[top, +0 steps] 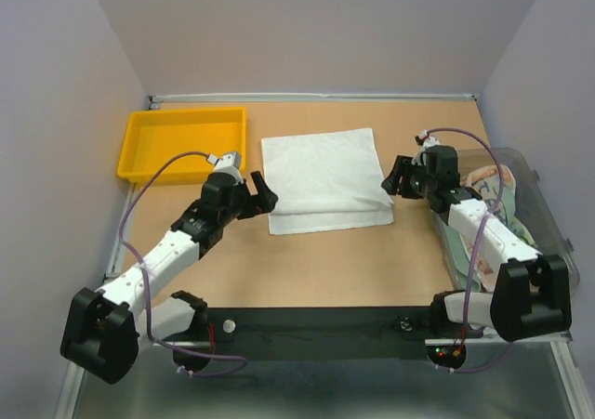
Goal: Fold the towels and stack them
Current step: Fold the towel
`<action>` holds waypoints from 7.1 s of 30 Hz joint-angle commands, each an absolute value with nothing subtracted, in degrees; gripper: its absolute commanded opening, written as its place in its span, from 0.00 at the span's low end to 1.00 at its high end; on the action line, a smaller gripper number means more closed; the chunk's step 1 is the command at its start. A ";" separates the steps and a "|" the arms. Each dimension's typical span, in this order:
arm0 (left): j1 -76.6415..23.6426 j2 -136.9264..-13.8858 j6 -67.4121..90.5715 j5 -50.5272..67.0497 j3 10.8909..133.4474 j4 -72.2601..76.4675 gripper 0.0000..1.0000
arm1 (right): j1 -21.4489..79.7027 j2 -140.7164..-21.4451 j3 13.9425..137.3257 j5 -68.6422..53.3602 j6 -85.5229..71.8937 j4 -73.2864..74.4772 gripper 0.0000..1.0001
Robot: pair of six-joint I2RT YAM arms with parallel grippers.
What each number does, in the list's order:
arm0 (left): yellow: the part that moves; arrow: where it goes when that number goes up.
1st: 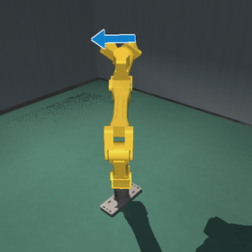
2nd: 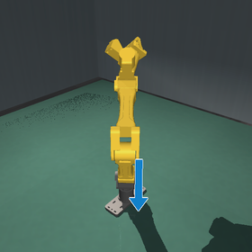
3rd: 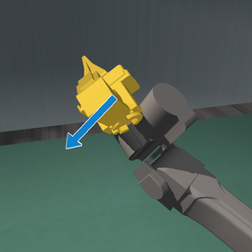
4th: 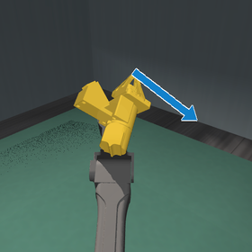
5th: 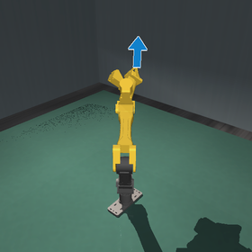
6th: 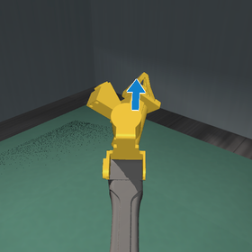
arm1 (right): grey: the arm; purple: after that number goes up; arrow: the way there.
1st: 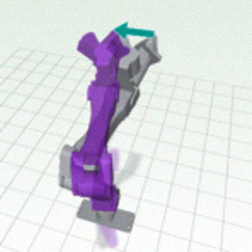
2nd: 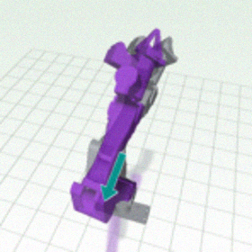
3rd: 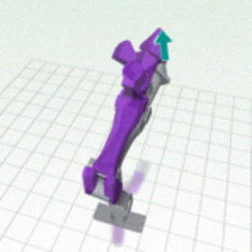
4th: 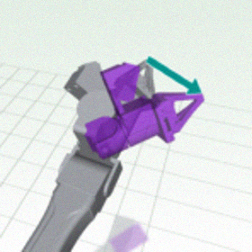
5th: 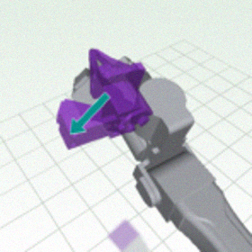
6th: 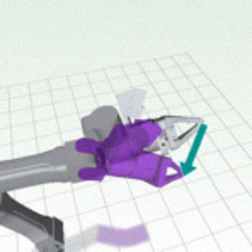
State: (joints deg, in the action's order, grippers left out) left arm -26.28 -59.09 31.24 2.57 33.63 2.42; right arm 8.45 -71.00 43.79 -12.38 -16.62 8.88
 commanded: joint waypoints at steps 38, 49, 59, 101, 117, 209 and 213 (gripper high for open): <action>-23.64 -54.32 12.92 -11.34 41.48 -4.31 0.99 | 23.64 -86.40 47.73 -28.03 -7.64 20.03 0.67; -23.56 -54.23 13.01 -12.48 41.57 -4.66 0.99 | 28.03 -84.81 57.02 -25.85 -2.81 23.56 0.70; -24.96 -57.04 23.52 -5.72 40.17 -5.62 0.98 | 30.41 -86.67 58.90 -0.48 -15.81 14.06 0.70; -36.74 -78.48 34.63 -8.26 34.19 1.41 0.05 | 12.31 -78.31 34.63 6.33 -32.78 5.62 0.42; -31.82 -74.45 34.72 -4.22 30.41 -1.76 0.11 | 10.55 -70.33 26.63 2.21 -35.77 6.77 0.38; -18.02 -97.75 13.90 2.38 81.91 -2.00 0.98 | 7.56 -117.25 84.98 -12.57 2.26 -0.72 0.59; -18.02 -92.82 9.32 1.84 79.47 -5.00 0.99 | 7.56 -119.00 89.37 -16.42 10.70 6.75 0.59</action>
State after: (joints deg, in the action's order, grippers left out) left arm -17.65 -98.43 16.14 2.92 79.22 -0.03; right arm 7.84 -119.90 84.44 -12.71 -2.59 -3.51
